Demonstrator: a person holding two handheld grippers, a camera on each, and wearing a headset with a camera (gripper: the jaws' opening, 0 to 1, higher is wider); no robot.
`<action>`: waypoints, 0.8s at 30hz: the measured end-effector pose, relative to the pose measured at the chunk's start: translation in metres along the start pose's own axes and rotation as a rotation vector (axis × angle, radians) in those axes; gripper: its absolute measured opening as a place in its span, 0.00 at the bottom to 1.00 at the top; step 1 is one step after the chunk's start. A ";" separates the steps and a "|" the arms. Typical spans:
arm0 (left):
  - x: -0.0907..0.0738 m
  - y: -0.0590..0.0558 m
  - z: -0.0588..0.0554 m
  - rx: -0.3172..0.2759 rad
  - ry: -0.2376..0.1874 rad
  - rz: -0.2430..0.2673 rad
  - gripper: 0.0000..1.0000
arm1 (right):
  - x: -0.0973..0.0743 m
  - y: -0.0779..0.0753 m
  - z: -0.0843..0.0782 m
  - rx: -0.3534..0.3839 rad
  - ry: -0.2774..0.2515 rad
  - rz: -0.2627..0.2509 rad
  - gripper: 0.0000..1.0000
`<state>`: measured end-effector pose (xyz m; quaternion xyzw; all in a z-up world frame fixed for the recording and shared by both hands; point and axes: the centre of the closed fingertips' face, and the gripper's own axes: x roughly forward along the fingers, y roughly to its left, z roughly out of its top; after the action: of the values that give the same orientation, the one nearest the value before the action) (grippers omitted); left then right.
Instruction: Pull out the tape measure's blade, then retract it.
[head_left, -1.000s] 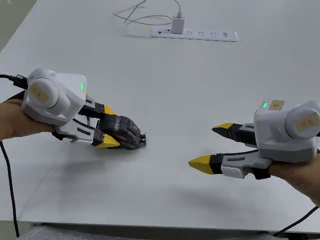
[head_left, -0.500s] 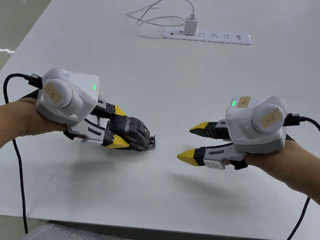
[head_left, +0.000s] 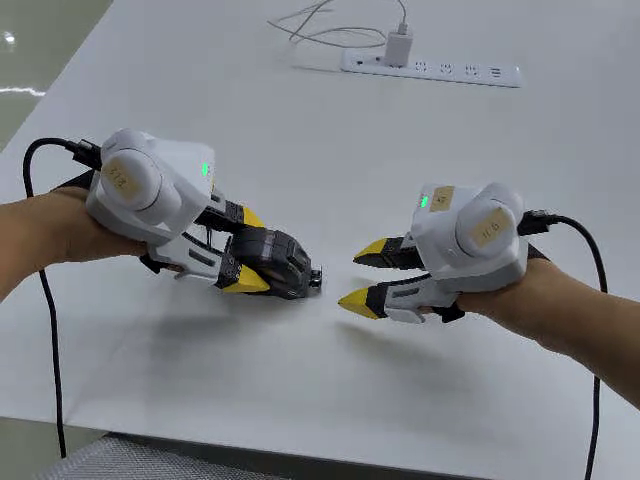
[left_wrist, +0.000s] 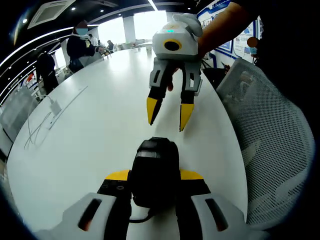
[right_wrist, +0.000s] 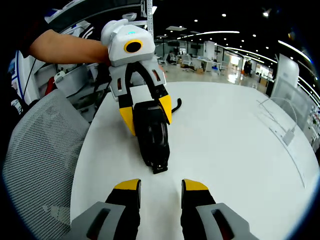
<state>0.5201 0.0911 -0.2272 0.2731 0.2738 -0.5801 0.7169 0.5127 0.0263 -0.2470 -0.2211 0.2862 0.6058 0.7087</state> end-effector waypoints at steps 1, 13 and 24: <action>0.000 0.000 0.000 0.000 0.000 0.000 0.28 | 0.002 0.000 0.001 -0.005 0.000 0.007 0.28; 0.000 0.000 0.000 0.000 0.000 -0.001 0.28 | 0.019 0.002 0.010 -0.131 0.017 0.084 0.19; 0.000 0.000 0.000 0.003 0.000 -0.004 0.28 | 0.027 0.004 0.009 -0.205 0.027 0.158 0.17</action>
<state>0.5200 0.0909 -0.2276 0.2735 0.2736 -0.5821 0.7152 0.5126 0.0529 -0.2584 -0.2776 0.2487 0.6827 0.6285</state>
